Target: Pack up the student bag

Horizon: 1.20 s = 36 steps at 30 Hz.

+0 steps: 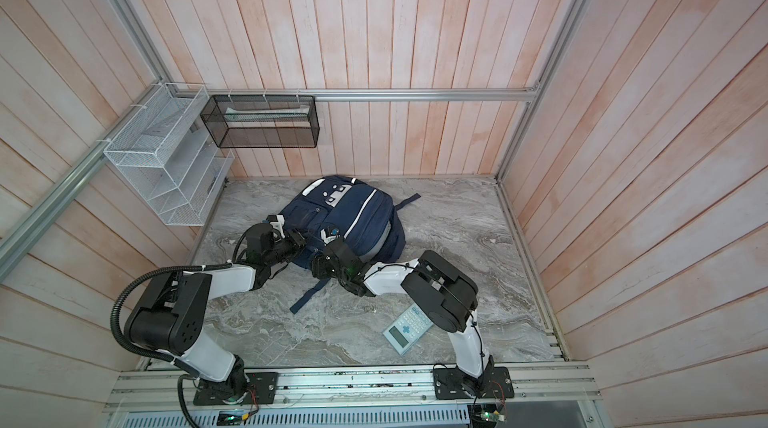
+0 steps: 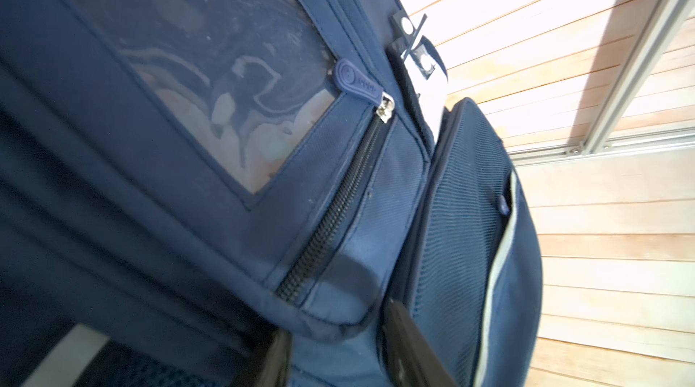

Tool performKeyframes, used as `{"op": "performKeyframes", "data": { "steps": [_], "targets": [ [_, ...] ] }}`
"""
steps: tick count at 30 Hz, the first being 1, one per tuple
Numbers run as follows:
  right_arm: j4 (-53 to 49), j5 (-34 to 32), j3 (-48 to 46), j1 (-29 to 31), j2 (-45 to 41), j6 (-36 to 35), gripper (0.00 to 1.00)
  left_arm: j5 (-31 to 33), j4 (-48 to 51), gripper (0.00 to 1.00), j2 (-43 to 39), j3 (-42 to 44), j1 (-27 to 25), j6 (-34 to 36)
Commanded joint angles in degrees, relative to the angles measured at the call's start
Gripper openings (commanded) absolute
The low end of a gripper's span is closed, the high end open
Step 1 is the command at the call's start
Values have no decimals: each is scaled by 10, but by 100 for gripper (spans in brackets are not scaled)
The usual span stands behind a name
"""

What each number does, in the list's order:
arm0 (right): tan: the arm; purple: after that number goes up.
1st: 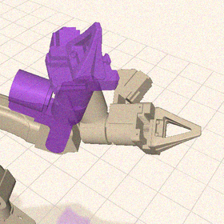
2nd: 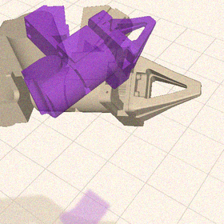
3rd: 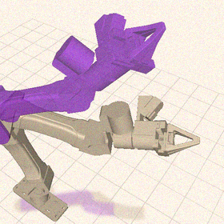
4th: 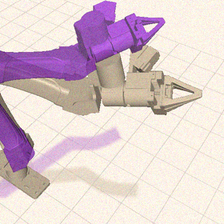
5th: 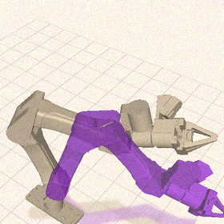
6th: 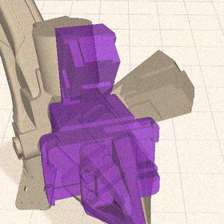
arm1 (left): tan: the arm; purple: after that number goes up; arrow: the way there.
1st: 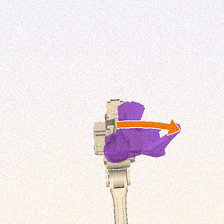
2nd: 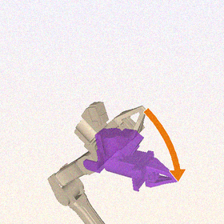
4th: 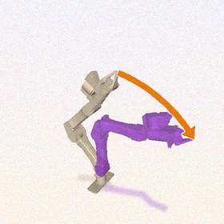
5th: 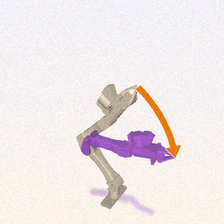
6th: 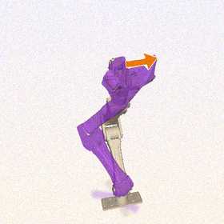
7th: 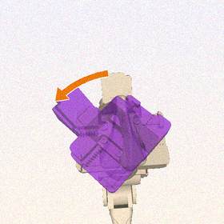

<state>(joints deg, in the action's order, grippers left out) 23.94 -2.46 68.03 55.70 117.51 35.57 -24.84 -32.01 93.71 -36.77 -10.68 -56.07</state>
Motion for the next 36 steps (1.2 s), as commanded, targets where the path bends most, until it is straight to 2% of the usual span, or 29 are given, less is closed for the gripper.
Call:
{"op": "performKeyframes", "data": {
  "steps": [1, 3, 5, 9, 12, 15, 17, 21, 27, 30, 31, 32, 33, 34, 35, 36],
  "targets": [
    [-36, -25, 36, -20, 47, 0, 62, -20, -51, 43, 18, 20, -2, -24],
    [-42, -33, 50, -32, 63, 11, 58, -24, -62, 43, 20, 28, 0, -28],
    [-60, -38, 64, -44, 73, 13, 49, -23, -62, 43, 11, 33, 4, -27],
    [-41, -23, 47, -55, 74, 7, 17, 16, -3, 43, -48, 36, 6, 13],
    [-46, -20, 33, -54, 58, -13, 0, 46, 38, 43, -83, 35, 7, 44],
    [-28, -19, -6, -54, 23, -28, 0, 70, 64, 44, -90, 32, 7, 64],
    [-15, -10, -27, -54, 2, -35, 0, 61, 59, 47, -75, 30, 7, 61],
    [-20, -10, -53, -47, -32, -50, 0, 11, 2, 53, -10, 10, 9, 26],
    [-2, -34, -111, -41, -68, -47, 0, 22, 2, 59, 71, -50, -1, 35],
    [15, -33, -128, -30, -76, -52, 0, 8, -6, 59, 103, -75, -3, 32],
    [20, -32, -130, -24, -77, -57, 0, 9, -12, 57, 111, -79, -6, 32],
    [20, -35, -131, -19, -76, -62, 0, 9, -11, 51, 117, -87, -9, 34],
    [19, -39, -129, -14, -74, -66, 0, 3, -6, 40, 126, -96, -12, 34],
    [19, -40, -129, -11, -73, -67, 0, -4, -10, 22, 131, -100, -15, 34],
    [20, -37, -129, -10, -74, -66, 0, -6, -11, 12, 135, -101, -18, 33],
    [24, -35, -132, -10, -75, -63, 0, -9, -12, 8, 134, -99, -22, 31]
  ]
}}
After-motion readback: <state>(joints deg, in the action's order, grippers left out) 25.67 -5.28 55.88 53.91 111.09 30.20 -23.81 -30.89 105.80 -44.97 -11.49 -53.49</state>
